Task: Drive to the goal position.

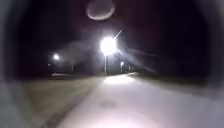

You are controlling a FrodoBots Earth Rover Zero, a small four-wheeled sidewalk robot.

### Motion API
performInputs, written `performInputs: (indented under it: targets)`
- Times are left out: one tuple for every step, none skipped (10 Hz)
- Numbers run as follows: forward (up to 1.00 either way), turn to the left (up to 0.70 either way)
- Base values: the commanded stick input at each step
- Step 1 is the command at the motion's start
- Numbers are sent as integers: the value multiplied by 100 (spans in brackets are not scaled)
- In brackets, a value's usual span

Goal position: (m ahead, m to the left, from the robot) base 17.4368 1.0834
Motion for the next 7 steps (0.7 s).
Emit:
performInputs:
  targets:
    - [70, 0]
    - [70, 0]
    - [70, 0]
    - [70, 0]
    - [70, 0]
    - [70, 0]
    - [70, 0]
